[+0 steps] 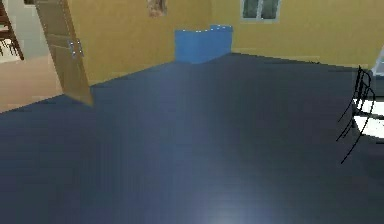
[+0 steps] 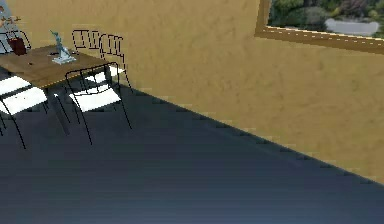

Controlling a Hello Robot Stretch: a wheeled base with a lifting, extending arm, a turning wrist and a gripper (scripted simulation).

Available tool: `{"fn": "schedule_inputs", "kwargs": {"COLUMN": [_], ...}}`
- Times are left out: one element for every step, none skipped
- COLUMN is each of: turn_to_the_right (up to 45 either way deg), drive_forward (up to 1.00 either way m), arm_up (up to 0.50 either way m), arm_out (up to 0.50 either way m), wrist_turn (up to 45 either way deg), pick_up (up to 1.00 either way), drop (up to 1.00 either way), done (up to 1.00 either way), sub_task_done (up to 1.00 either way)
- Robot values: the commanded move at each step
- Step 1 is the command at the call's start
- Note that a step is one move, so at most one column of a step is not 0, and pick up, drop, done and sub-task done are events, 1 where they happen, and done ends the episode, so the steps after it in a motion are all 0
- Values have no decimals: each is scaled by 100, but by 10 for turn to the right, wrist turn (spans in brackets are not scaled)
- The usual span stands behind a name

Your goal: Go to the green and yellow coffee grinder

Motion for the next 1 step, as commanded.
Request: {"fn": "schedule_inputs", "kwargs": {"turn_to_the_right": [0], "drive_forward": [15], "arm_up": [0], "arm_out": [0], "wrist_turn": [0], "pick_up": [0], "drop": [0], "done": [0], "sub_task_done": [0]}}
